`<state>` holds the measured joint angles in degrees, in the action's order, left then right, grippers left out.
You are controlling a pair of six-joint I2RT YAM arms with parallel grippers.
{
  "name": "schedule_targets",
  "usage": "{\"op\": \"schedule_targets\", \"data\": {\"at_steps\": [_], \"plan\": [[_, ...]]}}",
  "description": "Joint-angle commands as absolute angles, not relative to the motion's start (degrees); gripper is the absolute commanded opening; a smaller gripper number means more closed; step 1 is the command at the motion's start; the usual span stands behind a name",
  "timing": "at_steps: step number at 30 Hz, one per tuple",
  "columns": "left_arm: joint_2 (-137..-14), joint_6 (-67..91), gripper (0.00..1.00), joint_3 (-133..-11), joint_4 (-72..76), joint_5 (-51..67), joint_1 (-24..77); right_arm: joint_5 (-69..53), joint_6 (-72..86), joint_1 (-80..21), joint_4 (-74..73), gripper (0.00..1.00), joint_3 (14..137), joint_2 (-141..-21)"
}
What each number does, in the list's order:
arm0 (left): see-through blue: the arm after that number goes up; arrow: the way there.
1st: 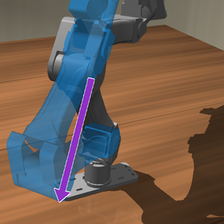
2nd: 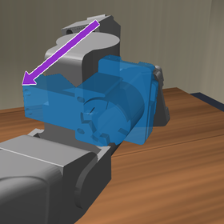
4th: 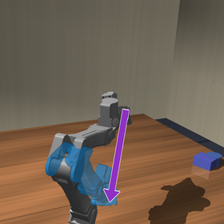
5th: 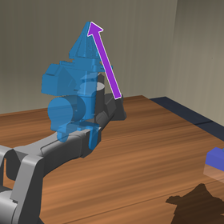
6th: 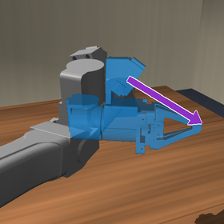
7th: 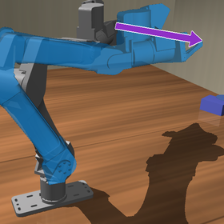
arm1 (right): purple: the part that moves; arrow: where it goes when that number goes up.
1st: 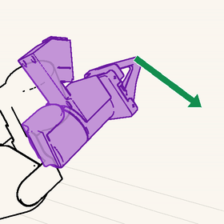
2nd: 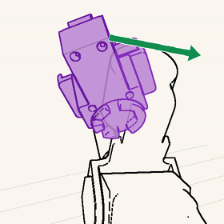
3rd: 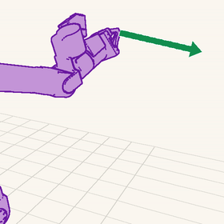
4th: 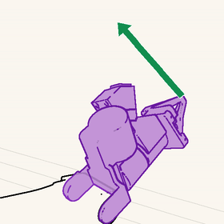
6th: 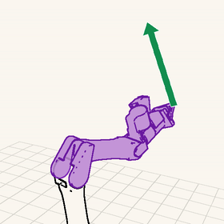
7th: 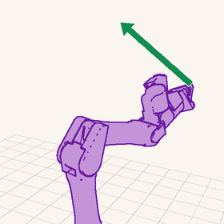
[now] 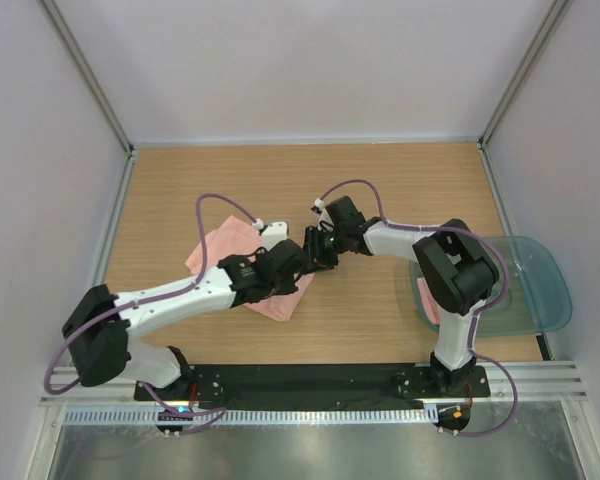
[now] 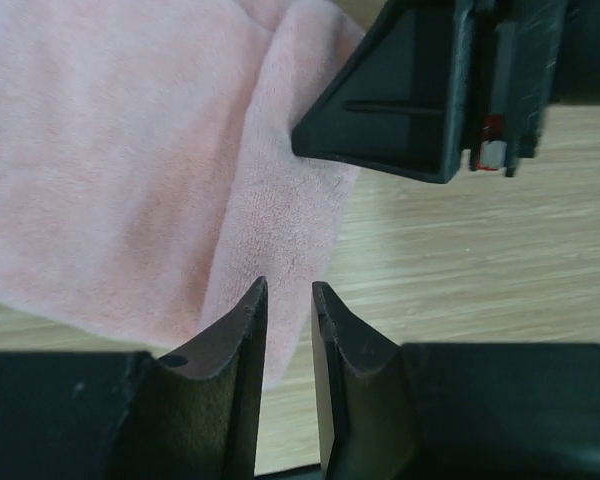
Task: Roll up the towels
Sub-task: Roll the towel
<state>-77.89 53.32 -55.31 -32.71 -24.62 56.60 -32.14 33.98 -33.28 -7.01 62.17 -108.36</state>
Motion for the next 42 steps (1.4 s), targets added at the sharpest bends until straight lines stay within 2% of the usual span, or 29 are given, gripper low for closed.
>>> {"op": "schedule_targets", "data": {"at_steps": [1, 6, 13, 17, 18, 23, 33, 42], "plan": [[-82.52, 50.18, 0.25, -52.39, -22.42, -21.09, 56.51, -28.39, 31.29, -33.31, -11.60, 0.40, 63.46, -106.61], [-89.02, 53.78, 0.24, -51.33, -22.06, -22.41, 56.16, -27.69, 30.76, -33.31, -12.92, 0.40, 64.16, -106.17], [-88.16, 56.34, 0.24, -46.15, -20.31, -23.20, 55.90, -25.67, 28.92, -33.31, -17.92, 0.42, 66.97, -104.16], [-88.06, 55.29, 0.26, -44.03, -18.28, -21.36, 55.37, -24.09, 28.04, -33.22, -21.26, 0.60, 68.20, -101.18], [-88.15, 55.20, 0.26, -44.12, -18.19, -20.92, 55.37, -23.30, 28.21, -33.14, -21.97, 0.68, 68.12, -100.21], [-87.37, 56.34, 0.27, -43.33, -17.41, -20.57, 55.37, -23.46, 30.23, -33.13, -21.53, 0.77, 64.96, -95.46], [-82.54, 57.39, 0.27, -39.11, -13.19, -17.84, 54.32, -29.53, 37.08, -33.22, -9.17, 0.82, 52.83, -94.04], [-80.60, 57.48, 0.27, -37.01, -11.78, -16.00, 53.88, -30.32, 39.64, -34.28, -2.73, 0.83, 52.47, -99.84]]}}
